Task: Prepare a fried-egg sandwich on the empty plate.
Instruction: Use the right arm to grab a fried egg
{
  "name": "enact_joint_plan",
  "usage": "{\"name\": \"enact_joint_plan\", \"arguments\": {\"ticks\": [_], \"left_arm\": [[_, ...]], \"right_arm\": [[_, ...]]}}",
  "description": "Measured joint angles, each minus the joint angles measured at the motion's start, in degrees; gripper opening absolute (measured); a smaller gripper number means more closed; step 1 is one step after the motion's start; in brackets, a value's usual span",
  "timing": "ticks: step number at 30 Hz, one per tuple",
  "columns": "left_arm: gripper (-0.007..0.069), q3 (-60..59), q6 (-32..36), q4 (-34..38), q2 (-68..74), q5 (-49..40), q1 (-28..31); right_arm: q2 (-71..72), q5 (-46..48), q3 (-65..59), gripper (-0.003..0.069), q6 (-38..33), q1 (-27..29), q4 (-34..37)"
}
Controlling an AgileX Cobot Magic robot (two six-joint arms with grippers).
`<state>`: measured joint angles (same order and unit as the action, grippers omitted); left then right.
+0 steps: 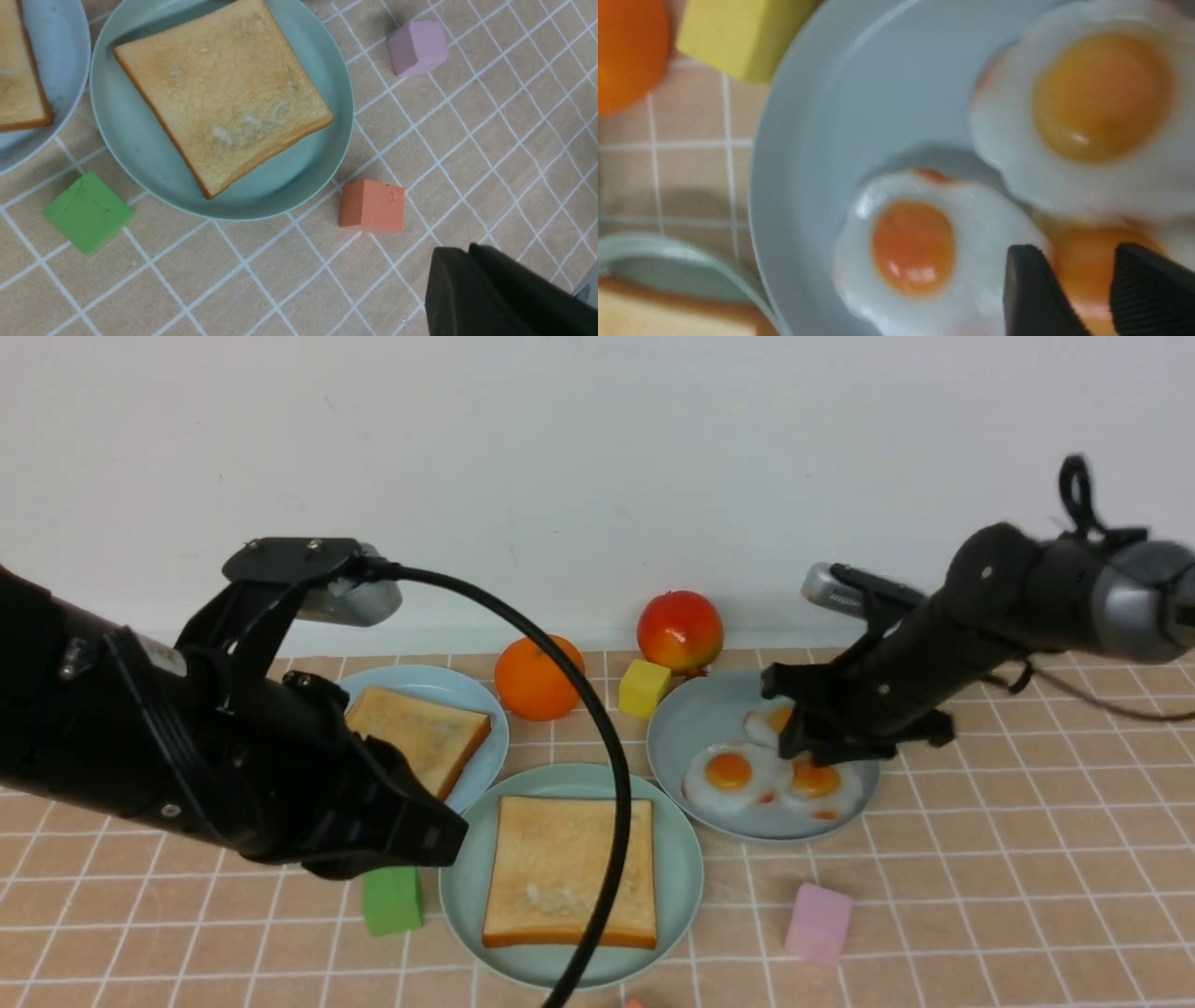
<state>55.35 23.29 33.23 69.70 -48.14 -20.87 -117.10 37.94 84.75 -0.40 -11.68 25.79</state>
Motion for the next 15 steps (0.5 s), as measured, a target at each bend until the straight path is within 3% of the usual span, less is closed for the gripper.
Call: {"name": "enact_joint_plan", "arguments": {"ticks": [5,7,8,10,15], "left_arm": [[0.0041,0.0,-0.5,-2.4,0.0,0.0,0.0],[0.0043,0.0,-2.4,-4.6,0.0,-0.1,0.0],[0.0043,0.0,-2.9,-4.8,0.0,-0.1,0.0],[0.0048,0.0,-5.3,-7.2,0.0,-0.1,0.0],[0.0052,0.0,-9.7,-9.7,0.0,-0.4,0.0]], "right_arm": [[7.6,4.3,0.1,0.0330,12.4,-2.9,-7.9],[9.0,7.0,0.1,0.0340,20.9,-4.9,-8.1],[9.0,7.0,0.1,0.0340,20.9,-4.9,-8.0],[8.8,9.0,0.1,0.0340,28.3,-6.7,-5.8],[7.2,8.5,0.1,0.0340,28.5,-9.0,-2.0]]}}
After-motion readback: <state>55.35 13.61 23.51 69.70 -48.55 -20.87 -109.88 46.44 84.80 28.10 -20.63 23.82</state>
